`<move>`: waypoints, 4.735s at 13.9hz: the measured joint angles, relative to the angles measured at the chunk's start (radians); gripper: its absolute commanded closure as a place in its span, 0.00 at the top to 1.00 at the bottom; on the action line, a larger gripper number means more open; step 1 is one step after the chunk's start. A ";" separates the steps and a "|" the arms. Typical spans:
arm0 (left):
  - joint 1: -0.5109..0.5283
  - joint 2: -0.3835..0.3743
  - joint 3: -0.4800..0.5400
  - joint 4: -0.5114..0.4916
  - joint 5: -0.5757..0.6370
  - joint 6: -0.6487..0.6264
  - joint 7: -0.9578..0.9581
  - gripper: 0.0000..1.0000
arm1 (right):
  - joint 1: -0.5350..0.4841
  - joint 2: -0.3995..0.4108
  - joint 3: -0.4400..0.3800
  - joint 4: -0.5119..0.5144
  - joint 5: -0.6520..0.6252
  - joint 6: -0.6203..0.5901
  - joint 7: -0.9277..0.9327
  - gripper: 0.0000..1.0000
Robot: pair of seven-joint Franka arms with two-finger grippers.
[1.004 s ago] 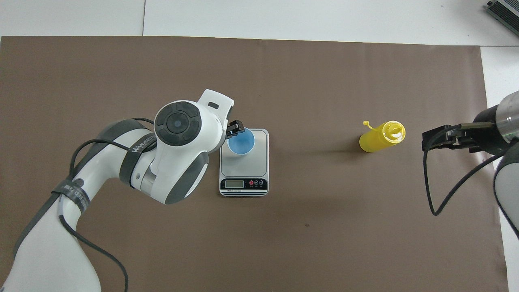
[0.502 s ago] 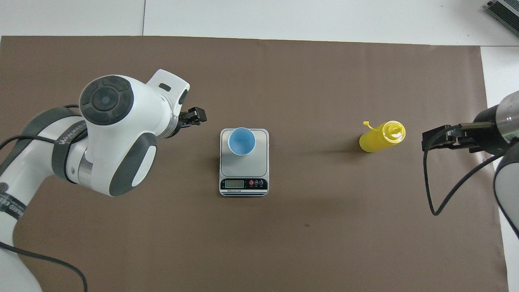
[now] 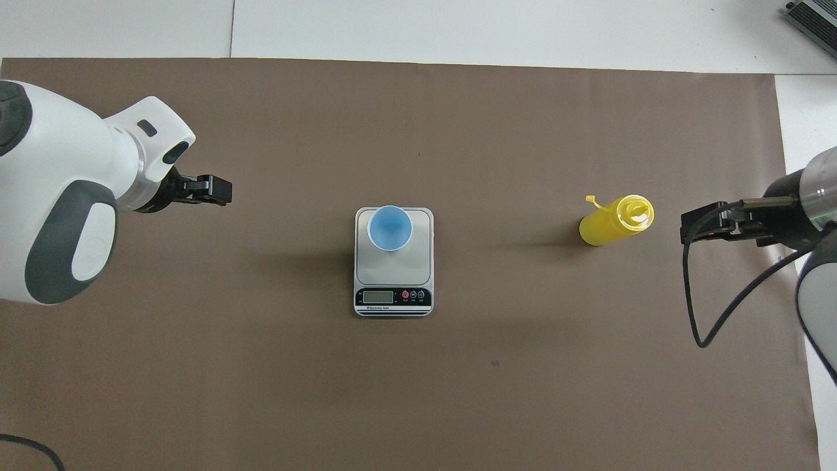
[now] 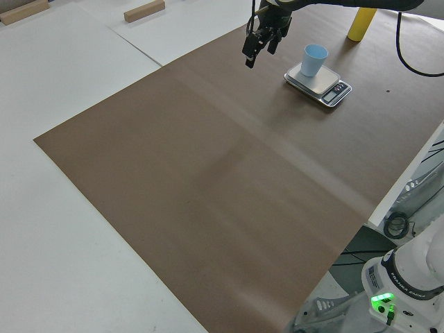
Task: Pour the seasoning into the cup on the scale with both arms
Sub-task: 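Open the left gripper and withdraw it from the cup, then move the open right gripper over the yellow bottle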
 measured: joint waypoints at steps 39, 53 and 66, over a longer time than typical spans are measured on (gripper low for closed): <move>0.087 -0.064 0.010 0.225 -0.064 -0.335 0.118 1.00 | -0.320 0.331 0.025 -0.210 0.765 0.499 0.923 1.00; 0.088 -0.064 0.009 0.223 -0.064 -0.335 0.118 1.00 | -0.419 0.370 0.101 -0.337 0.872 0.480 0.930 1.00; 0.088 -0.064 0.007 0.223 -0.064 -0.335 0.118 1.00 | -0.452 0.369 0.119 -0.327 0.897 0.343 0.807 1.00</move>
